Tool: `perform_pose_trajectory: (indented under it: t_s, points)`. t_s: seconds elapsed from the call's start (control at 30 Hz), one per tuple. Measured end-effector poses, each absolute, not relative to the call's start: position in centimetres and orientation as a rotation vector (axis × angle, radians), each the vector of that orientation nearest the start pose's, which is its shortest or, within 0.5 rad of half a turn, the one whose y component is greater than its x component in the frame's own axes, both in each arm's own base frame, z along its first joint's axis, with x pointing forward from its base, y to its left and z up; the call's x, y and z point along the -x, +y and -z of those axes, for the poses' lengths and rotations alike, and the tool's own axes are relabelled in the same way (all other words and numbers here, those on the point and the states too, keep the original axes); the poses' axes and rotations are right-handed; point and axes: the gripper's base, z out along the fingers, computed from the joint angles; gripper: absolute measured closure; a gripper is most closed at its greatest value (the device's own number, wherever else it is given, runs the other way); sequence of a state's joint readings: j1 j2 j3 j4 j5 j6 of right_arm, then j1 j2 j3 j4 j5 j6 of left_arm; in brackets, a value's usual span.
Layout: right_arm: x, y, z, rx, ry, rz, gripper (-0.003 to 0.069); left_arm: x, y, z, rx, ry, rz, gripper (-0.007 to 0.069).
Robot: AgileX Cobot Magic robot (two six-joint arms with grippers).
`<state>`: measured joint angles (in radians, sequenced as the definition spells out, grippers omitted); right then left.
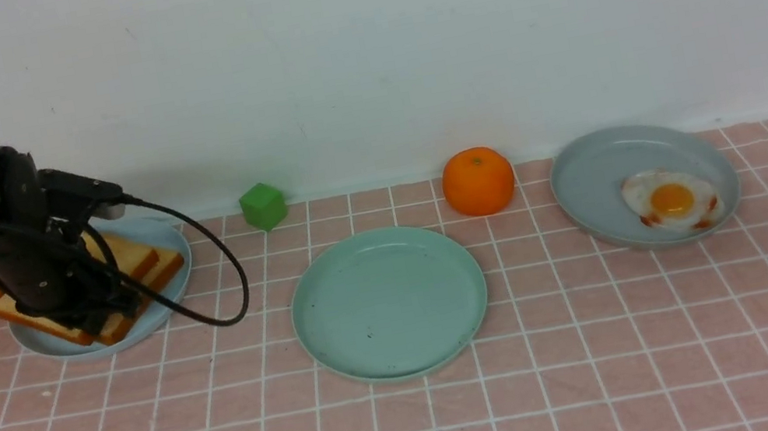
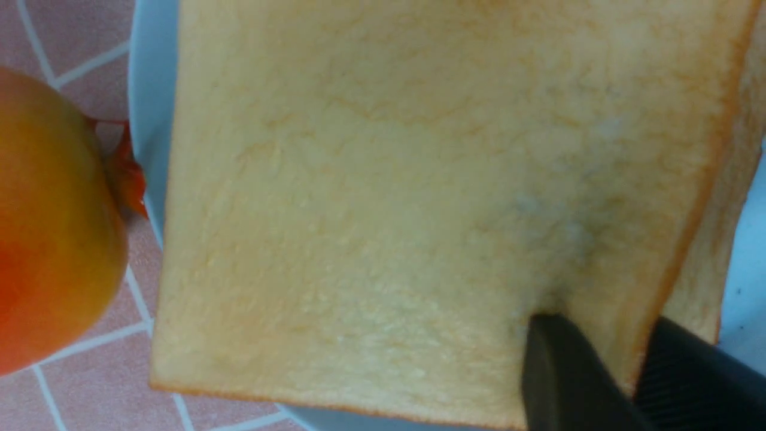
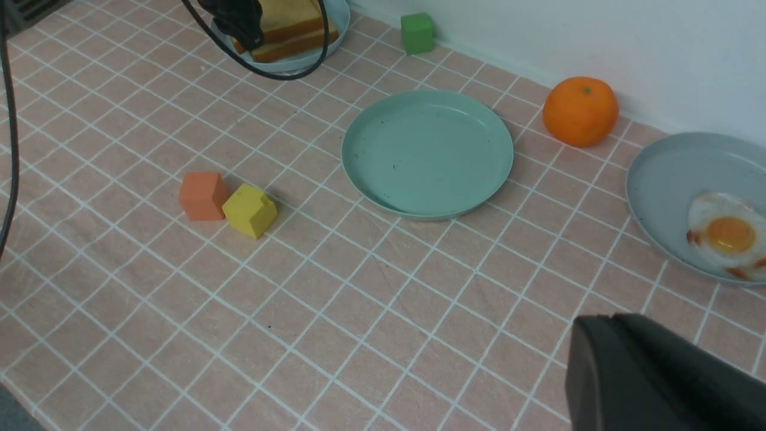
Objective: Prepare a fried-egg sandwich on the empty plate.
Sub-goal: Use the left arm to grab a slice of bread, then use the left arm to put a slice of bread into the empty plate in the middle
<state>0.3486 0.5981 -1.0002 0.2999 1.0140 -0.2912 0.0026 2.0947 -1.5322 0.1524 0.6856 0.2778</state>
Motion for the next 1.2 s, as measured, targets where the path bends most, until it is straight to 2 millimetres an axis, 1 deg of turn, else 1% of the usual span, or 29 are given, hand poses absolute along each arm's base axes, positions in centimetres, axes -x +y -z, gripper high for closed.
perform_pose_trajectory:
  t_s: [0.07,0.13,0.2,0.23,0.27,0.33,0.37,0.4,0.43,0.47,0.5,0.53,0.57,0.6,0.63,0.67,0.7,0.73,0.77,0.8,0.9,1.0,1.1,1.2]
  points:
    - [-6.4,4.8,-40.9,0.643,1.979,-0.397,0.0613,-44.4,0.9,-17.3,-0.507,2.688,-0.241,0.0592]
    - [-6.4,4.8,-40.9,0.643,1.979,-0.397,0.0613,-44.3,0.8,-17.8,-0.507,2.678,-0.242,0.0601]
    - [-6.4,4.8,-40.9,0.643,1.979,-0.397,0.0613,-44.0,0.2,-18.9,-0.517,2.654,-0.243,0.0601]
    - [-6.4,4.8,-40.9,0.643,1.979,-0.397,0.0611,-43.7,-0.4,-20.4,-0.520,2.620,-0.239,0.0601]
    - [-6.4,4.8,-40.9,0.643,1.979,-0.397,0.0611,-43.5,-0.7,-21.2,-0.515,2.603,-0.236,0.0601]
    - [-6.4,4.8,-40.9,0.643,1.979,-0.397,0.0610,-42.6,-2.9,-24.3,-0.514,2.527,-0.198,0.0601]
    - [-6.4,4.8,-40.9,0.643,1.979,-0.397,0.0610,-42.3,-3.5,-25.2,-0.506,2.506,-0.182,0.0601]
    - [-6.4,4.8,-40.9,0.643,1.979,-0.397,0.0610,-41.5,-5.6,-27.1,-0.539,2.453,-0.146,0.0601]
    - [-6.4,4.8,-40.8,0.643,1.980,-0.397,0.0608,-40.7,-7.9,-28.0,-0.583,2.426,-0.105,0.0601]
    - [-6.4,4.8,-40.8,0.644,1.981,-0.397,0.0608,-40.0,-9.9,-28.5,-0.628,2.408,-0.067,0.0601]
    - [-6.4,4.8,-40.8,0.645,1.984,-0.396,0.0606,-39.3,-12.0,-28.6,-0.677,2.403,-0.026,0.0601]
    - [-6.4,4.7,-40.8,0.647,1.987,-0.394,0.0604,-38.7,-13.6,-28.4,-0.717,2.410,0.007,0.0601]
    - [-6.4,4.7,-40.8,0.649,1.990,-0.391,0.0602,-37.9,-16.1,-27.8,-0.784,2.420,0.046,0.0601]
    - [-6.4,4.7,-40.7,0.652,1.996,-0.387,0.0600,-37.2,-18.0,-26.9,-0.836,2.437,0.077,0.0601]
    - [-6.4,4.7,-40.7,0.652,1.997,-0.385,0.0599,-37.3,-18.1,-26.7,-0.836,2.442,0.078,0.0601]
    - [-6.3,4.6,-40.6,0.657,2.005,-0.379,0.0597,-36.5,-20.5,-25.2,-0.904,2.460,0.099,0.0601]
    - [-6.3,4.6,-40.6,0.658,2.008,-0.377,0.0596,-36.0,-22.1,-23.9,-0.955,2.473,0.099,0.0601]
    - [-6.3,4.6,-40.6,0.659,2.009,-0.375,0.0595,-35.8,-23.1,-22.8,-0.984,2.482,0.087,0.0601]
    - [-6.3,4.6,-40.6,0.659,2.010,-0.373,0.0595,-35.6,-23.6,-22.2,-0.998,2.485,0.076,0.0601]
    - [-6.3,4.6,-40.5,0.661,2.012,-0.373,0.0595,-35.6,-24.3,-21.2,-1.018,2.490,0.047,0.0601]
    - [-6.2,4.6,-40.4,0.670,2.030,-0.373,0.0593,-35.8,-24.9,-19.4,-1.027,2.493,-0.014,0.0601]
    - [-6.1,4.6,-40.3,0.678,2.048,-0.375,0.0592,-36.1,-25.0,-18.9,-0.999,2.493,-0.019,0.0601]
    - [-6.0,4.6,-40.1,0.678,2.070,-0.384,0.0589,-36.2,-25.0,-18.9,-0.983,2.486,-0.014,0.0599]
    - [-5.9,4.6,-40.0,0.674,2.092,-0.391,0.0585,-36.2,-25.1,-18.9,-0.995,2.475,-0.014,0.0551]
